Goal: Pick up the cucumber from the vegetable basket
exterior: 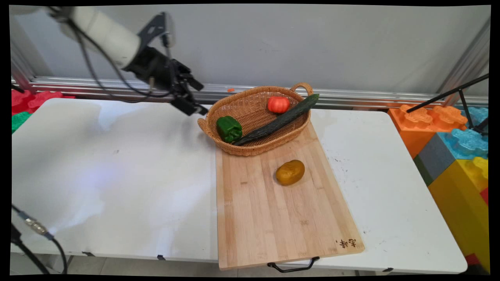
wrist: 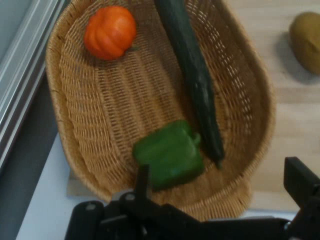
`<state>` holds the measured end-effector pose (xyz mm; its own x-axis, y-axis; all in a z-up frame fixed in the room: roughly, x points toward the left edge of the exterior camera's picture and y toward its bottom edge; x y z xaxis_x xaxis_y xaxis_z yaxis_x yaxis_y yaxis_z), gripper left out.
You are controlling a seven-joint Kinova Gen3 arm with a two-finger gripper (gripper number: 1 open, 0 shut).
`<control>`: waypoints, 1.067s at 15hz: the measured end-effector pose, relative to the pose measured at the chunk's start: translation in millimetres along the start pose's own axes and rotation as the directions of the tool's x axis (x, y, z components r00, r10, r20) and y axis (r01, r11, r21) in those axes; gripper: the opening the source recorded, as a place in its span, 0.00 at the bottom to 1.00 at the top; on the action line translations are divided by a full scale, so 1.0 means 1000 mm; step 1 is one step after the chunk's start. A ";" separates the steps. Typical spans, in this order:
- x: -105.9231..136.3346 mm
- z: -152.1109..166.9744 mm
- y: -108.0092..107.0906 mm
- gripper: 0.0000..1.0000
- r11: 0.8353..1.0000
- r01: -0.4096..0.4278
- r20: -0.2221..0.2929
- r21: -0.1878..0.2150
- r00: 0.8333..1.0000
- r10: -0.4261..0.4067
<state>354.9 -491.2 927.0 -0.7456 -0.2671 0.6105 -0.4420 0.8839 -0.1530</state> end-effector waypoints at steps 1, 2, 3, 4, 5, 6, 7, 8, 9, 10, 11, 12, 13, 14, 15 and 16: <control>0.007 0.013 -0.003 1.00 1.000 0.023 -0.001 0.000 1.000 -0.023; 0.014 0.026 -0.006 1.00 0.999 0.043 -0.003 0.000 0.999 -0.043; 0.019 0.039 -0.009 1.00 0.998 0.061 -0.004 -0.002 0.998 -0.061; 0.023 0.047 -0.010 1.00 0.997 0.073 -0.005 -0.004 0.997 -0.073; 0.027 0.060 -0.013 1.00 0.996 0.091 -0.006 -0.007 0.996 -0.091; 0.031 0.068 -0.014 1.00 0.995 0.104 -0.007 -0.009 0.995 -0.104; 0.035 0.081 -0.016 1.00 0.992 0.125 -0.007 -0.014 0.992 -0.125; 0.039 0.096 -0.018 1.00 0.988 0.152 -0.005 -0.022 0.988 -0.153; 0.043 0.111 -0.020 1.00 0.983 0.179 -0.003 -0.028 0.984 -0.180; 0.045 0.122 -0.021 1.00 0.980 0.198 -0.001 -0.033 0.980 -0.198; 0.047 0.132 -0.022 1.00 0.976 0.216 0.001 -0.036 0.976 -0.216; 0.048 0.141 -0.023 1.00 0.972 0.233 0.004 -0.038 0.973 -0.233; 0.049 0.149 -0.023 1.00 0.969 0.245 0.007 -0.040 0.969 -0.245; 0.050 0.161 -0.024 1.00 0.963 0.265 0.012 -0.042 0.964 -0.265; 0.052 0.173 -0.026 1.00 0.958 0.283 0.018 -0.045 0.959 -0.282; 0.053 0.184 -0.027 1.00 0.954 0.297 0.023 -0.047 0.955 -0.296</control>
<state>235.8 -599.4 820.7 -0.5927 -0.5259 0.6100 -0.6194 0.7817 0.0721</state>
